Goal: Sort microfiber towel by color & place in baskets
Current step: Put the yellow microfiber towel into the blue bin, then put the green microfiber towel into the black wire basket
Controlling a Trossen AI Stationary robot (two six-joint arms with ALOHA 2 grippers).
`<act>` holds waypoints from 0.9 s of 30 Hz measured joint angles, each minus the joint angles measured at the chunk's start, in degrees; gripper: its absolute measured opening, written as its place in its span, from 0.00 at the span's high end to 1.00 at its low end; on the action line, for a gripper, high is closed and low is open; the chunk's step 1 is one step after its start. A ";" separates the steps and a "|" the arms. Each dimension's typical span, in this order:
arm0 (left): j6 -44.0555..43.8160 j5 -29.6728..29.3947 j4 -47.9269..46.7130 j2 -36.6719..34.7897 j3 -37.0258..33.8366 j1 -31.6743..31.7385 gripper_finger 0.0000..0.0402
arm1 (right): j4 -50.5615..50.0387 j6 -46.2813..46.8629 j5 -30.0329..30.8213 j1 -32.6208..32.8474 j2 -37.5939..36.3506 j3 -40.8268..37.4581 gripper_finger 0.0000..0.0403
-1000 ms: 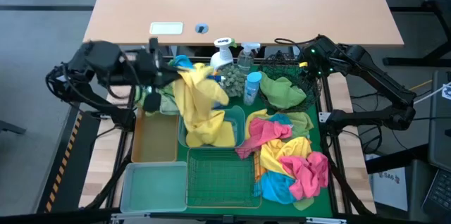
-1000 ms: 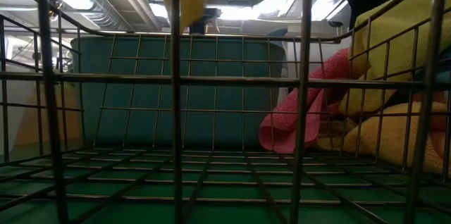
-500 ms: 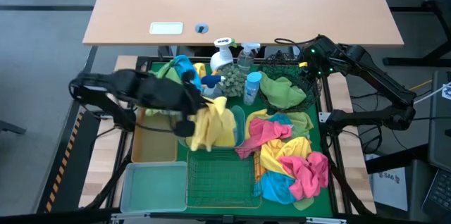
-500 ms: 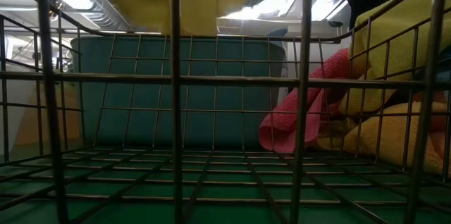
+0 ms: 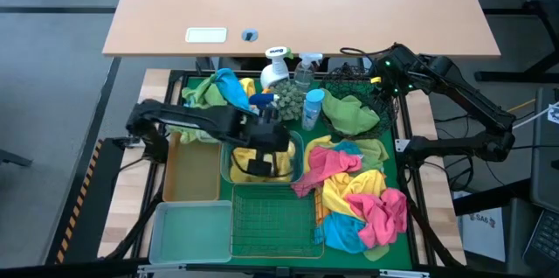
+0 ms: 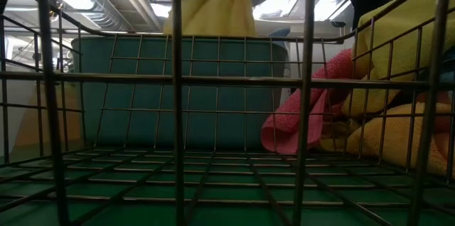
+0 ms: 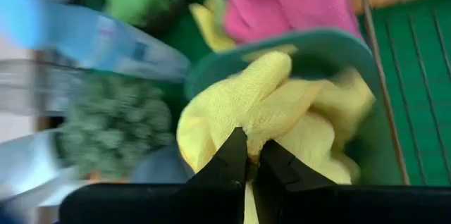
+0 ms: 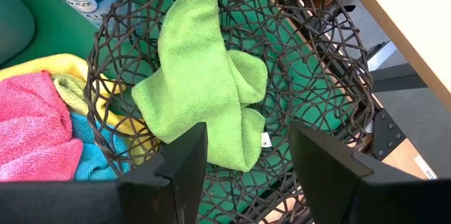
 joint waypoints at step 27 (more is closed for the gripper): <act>-10.69 2.25 -1.29 2.40 0.00 0.92 0.58 | -0.36 0.00 -0.01 0.02 0.00 0.00 0.51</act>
